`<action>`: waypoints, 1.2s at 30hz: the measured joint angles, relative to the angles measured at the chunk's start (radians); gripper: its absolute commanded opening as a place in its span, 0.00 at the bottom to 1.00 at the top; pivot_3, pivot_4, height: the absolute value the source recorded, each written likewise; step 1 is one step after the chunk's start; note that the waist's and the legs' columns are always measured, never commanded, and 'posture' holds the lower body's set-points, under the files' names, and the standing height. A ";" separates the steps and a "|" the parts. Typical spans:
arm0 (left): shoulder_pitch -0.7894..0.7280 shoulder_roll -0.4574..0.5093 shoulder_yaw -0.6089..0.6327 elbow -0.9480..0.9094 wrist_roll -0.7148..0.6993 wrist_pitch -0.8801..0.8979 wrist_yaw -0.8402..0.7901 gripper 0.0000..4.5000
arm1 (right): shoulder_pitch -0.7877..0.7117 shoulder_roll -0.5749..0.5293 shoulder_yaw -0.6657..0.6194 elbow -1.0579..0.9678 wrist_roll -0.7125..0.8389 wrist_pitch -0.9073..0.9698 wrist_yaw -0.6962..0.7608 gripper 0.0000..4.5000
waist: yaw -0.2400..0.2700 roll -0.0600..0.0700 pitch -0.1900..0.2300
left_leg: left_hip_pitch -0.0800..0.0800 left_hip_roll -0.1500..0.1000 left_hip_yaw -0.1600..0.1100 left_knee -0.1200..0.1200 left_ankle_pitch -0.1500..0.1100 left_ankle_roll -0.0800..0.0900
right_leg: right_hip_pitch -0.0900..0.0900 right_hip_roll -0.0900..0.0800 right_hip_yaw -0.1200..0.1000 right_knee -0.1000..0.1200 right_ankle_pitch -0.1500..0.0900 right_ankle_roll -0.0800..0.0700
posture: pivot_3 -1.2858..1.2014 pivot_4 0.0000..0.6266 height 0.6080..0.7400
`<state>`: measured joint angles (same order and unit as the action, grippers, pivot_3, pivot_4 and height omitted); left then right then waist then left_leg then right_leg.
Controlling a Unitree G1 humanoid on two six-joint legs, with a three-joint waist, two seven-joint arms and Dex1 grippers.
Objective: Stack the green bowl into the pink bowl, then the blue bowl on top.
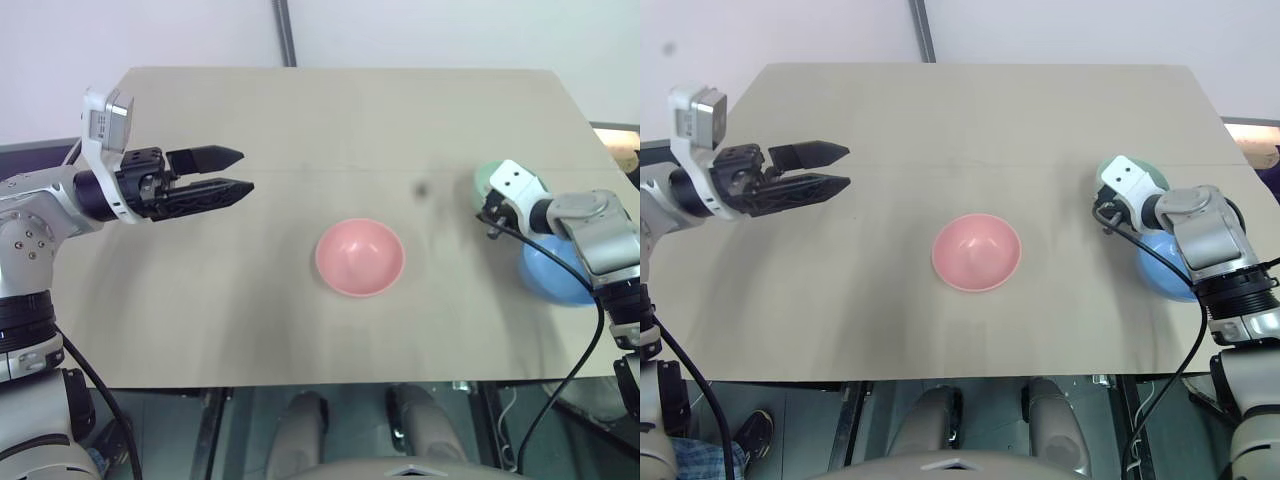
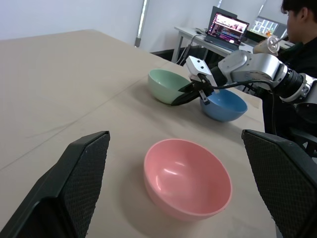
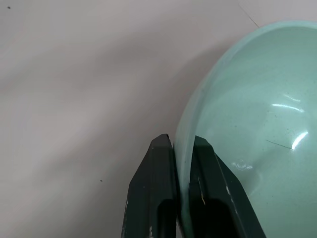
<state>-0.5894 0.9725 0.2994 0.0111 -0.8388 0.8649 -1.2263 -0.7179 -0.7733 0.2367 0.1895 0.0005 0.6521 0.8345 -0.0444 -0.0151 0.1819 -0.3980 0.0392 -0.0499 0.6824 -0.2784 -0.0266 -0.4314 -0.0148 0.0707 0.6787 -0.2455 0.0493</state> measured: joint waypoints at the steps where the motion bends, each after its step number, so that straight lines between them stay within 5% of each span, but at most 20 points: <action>1: 0.000 0.000 -0.002 0.000 0.002 0.000 0.000 1.00 | 0.000 0.000 0.000 -0.012 -0.002 -0.005 0.005 0.03 | 0.000 0.000 0.000 | 0.000 0.000 0.000 0.000 0.000 0.000 | 0.000 0.000 0.000 0.000 0.000 0.000 | 0.52 0.24 1.00; 14: -0.016 0.001 -0.035 0.011 0.022 -0.006 -0.011 1.00 | -0.126 0.190 -0.018 -0.552 0.284 0.280 0.103 0.03 | 0.005 0.000 0.000 | -0.002 0.000 -0.002 0.000 0.000 0.000 | -0.001 0.000 -0.002 0.000 0.000 0.000 | 0.52 0.24 1.00; 24: -0.070 -0.002 -0.080 0.063 0.070 -0.038 -0.038 1.00 | -0.051 0.111 0.188 -0.718 0.310 0.280 0.145 0.03 | -0.001 0.000 0.000 | -0.001 0.000 -0.002 0.000 0.000 0.000 | -0.001 0.000 -0.002 0.001 0.000 0.000 | 0.52 0.24 1.00; 30: -0.079 -0.002 -0.095 0.085 0.091 -0.046 -0.057 1.00 | -0.054 0.128 0.195 -0.730 0.322 0.284 0.133 0.52 | 0.000 0.000 0.000 | -0.001 0.000 -0.002 0.000 0.000 0.000 | -0.001 0.000 -0.002 0.000 0.000 0.000 | 0.52 0.24 1.00; 36: -0.081 -0.003 -0.101 0.088 0.101 -0.060 -0.063 1.00 | -0.075 0.158 0.125 -0.719 0.398 0.352 0.118 0.52 | 0.002 0.000 0.000 | -0.001 0.000 -0.002 0.000 0.000 0.000 | 0.000 0.000 -0.002 0.000 0.000 0.000 | 0.52 0.24 1.00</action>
<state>-0.6708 0.9699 0.1988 0.0996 -0.7382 0.8052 -1.2892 -0.7932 -0.6153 0.3614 -0.5292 0.3988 1.0044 0.9530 -0.0420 -0.0153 0.1819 -0.3991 0.0394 -0.0521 0.6827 -0.2784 -0.0267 -0.4318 -0.0147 0.0688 0.6790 -0.2456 0.0493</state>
